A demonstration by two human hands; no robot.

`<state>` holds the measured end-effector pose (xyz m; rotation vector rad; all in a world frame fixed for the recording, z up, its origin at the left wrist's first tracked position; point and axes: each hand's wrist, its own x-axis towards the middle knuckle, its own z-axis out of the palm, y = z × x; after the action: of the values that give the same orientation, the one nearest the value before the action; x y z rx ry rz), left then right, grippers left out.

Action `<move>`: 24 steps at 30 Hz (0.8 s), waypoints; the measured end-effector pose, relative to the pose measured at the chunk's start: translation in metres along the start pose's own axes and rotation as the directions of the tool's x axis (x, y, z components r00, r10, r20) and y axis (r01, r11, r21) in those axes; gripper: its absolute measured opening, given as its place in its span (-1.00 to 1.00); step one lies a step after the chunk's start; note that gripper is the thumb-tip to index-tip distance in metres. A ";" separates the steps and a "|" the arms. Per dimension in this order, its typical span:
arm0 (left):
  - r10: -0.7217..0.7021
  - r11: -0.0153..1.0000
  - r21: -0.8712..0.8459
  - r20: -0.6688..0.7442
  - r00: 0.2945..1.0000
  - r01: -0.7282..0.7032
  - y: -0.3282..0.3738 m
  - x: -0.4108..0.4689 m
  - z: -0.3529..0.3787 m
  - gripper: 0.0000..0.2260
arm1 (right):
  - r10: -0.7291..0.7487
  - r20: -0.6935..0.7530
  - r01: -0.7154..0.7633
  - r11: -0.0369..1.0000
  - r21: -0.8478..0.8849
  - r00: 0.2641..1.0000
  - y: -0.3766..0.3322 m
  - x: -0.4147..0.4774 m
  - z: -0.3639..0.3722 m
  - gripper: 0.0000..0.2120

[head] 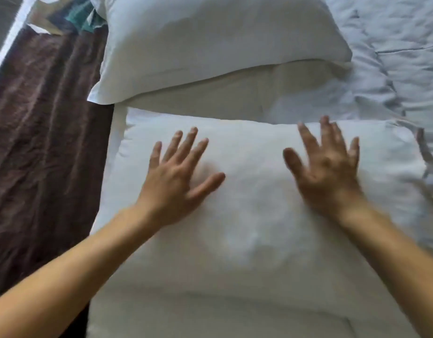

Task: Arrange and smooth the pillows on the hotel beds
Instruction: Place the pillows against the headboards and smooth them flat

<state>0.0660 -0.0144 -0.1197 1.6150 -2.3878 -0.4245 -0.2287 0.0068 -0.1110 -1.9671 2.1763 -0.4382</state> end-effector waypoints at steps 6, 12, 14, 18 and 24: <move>0.219 0.937 0.258 0.091 0.971 -0.235 -0.009 -0.107 0.046 -0.21 | -0.274 0.155 0.305 0.921 -0.241 0.949 -0.013 -0.123 0.048 -0.30; 0.013 0.959 0.282 0.097 0.995 -0.040 -0.035 -0.162 0.047 -0.07 | 0.099 0.122 -0.067 0.968 -0.242 0.988 0.032 -0.165 0.024 -0.19; 0.081 0.962 0.255 0.090 0.993 -0.101 -0.017 -0.163 0.051 0.04 | -0.055 0.100 0.072 0.982 -0.174 0.993 -0.006 -0.168 0.036 -0.12; 0.065 0.938 0.329 0.130 0.989 -0.105 -0.006 -0.165 0.067 0.10 | -0.239 0.152 0.275 0.917 -0.290 0.959 -0.021 -0.182 0.073 0.15; -0.465 0.844 0.352 0.107 0.879 0.404 -0.059 -0.211 0.057 0.06 | 0.149 0.219 -0.027 0.876 -0.481 0.964 0.120 -0.225 0.046 0.30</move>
<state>0.1753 0.1673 -0.1995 2.3887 -2.2915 -0.2818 -0.3019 0.2351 -0.2091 -1.9867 2.3471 0.3853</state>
